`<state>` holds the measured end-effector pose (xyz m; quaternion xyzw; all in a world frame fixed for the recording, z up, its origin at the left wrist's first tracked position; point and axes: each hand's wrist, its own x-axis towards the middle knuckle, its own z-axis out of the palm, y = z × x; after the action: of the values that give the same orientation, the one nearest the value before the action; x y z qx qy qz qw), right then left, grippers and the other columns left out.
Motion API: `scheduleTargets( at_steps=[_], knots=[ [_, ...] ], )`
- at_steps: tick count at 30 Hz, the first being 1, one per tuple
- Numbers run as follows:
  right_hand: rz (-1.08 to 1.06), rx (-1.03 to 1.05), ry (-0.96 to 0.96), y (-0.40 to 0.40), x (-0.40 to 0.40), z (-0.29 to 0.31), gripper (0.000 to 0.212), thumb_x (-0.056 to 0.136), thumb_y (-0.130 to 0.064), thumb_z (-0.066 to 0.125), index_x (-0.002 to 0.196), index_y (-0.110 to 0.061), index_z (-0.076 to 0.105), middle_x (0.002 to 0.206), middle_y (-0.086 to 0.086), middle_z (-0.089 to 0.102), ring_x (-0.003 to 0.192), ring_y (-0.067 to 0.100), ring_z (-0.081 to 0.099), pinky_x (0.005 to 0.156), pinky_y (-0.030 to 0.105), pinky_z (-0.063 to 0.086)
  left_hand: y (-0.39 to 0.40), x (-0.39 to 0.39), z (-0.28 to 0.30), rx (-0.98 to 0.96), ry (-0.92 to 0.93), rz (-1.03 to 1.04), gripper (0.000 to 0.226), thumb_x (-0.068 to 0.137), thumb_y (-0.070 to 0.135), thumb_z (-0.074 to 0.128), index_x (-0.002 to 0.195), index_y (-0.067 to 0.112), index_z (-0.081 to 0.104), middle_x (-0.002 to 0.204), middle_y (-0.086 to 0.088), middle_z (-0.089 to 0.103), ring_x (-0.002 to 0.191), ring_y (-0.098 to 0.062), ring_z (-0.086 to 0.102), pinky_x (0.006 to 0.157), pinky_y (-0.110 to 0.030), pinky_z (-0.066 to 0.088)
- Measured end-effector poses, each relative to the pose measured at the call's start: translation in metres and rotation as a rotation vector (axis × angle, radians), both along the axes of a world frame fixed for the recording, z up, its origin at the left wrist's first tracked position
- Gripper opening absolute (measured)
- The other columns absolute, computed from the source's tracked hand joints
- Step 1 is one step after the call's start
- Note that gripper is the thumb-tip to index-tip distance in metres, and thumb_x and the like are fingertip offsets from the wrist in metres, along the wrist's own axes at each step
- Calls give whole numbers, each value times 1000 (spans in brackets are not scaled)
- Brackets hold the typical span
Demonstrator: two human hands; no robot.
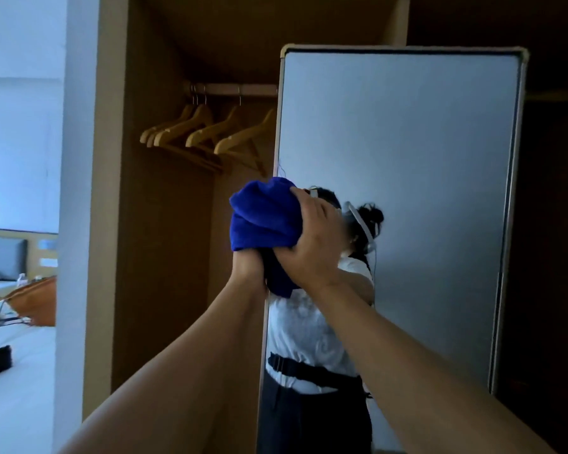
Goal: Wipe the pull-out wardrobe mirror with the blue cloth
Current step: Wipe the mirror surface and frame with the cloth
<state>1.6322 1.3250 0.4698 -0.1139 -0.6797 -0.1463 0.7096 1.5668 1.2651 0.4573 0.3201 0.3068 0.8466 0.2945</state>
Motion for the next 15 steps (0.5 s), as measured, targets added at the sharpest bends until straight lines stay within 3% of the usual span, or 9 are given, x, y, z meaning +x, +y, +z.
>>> scheduleTargets(
  at_steps=[5, 8, 10, 12, 15],
  knots=[
    [22, -182, 24, -6, 11, -19, 58, 67, -42, 51, 116, -11, 59, 110, 10, 56, 100, 28, 54, 84, 41, 48, -12, 12, -21, 47, 288, 264, 22, 99, 24, 36, 94, 22, 58, 91, -2, 65, 87, -18, 60, 76, -34, 49],
    [77, -396, -103, -13, 17, -26, 62, 69, -52, 49, 115, -13, 58, 104, 6, 55, 92, 23, 55, 77, 43, 51, -26, 16, -27, 116, 470, 336, 25, 100, 32, 36, 93, 33, 59, 84, 14, 66, 82, -3, 61, 74, -21, 49],
    [322, -554, -147, -20, 21, -26, 56, 72, -52, 54, 112, -12, 59, 102, 6, 62, 92, 23, 60, 82, 45, 50, -36, 18, -30, 107, 500, 190, 20, 98, 38, 40, 104, 37, 60, 98, 11, 68, 94, -7, 64, 81, -26, 52],
    [720, -755, -162, -30, 26, -26, 43, 78, -33, 64, 115, -10, 59, 106, 10, 66, 98, 26, 63, 89, 48, 50, -44, 18, -34, 86, 466, -13, 17, 92, 41, 51, 108, 43, 57, 111, 5, 67, 104, -15, 64, 87, -37, 53],
    [1068, -1008, -304, -39, 40, -32, 43, 79, -12, 60, 122, -13, 55, 111, 10, 65, 102, 25, 63, 94, 45, 49, -50, 16, -42, 21, 352, -41, 29, 82, 36, 64, 109, 38, 55, 112, 0, 66, 100, -19, 66, 82, -40, 56]
  ],
)
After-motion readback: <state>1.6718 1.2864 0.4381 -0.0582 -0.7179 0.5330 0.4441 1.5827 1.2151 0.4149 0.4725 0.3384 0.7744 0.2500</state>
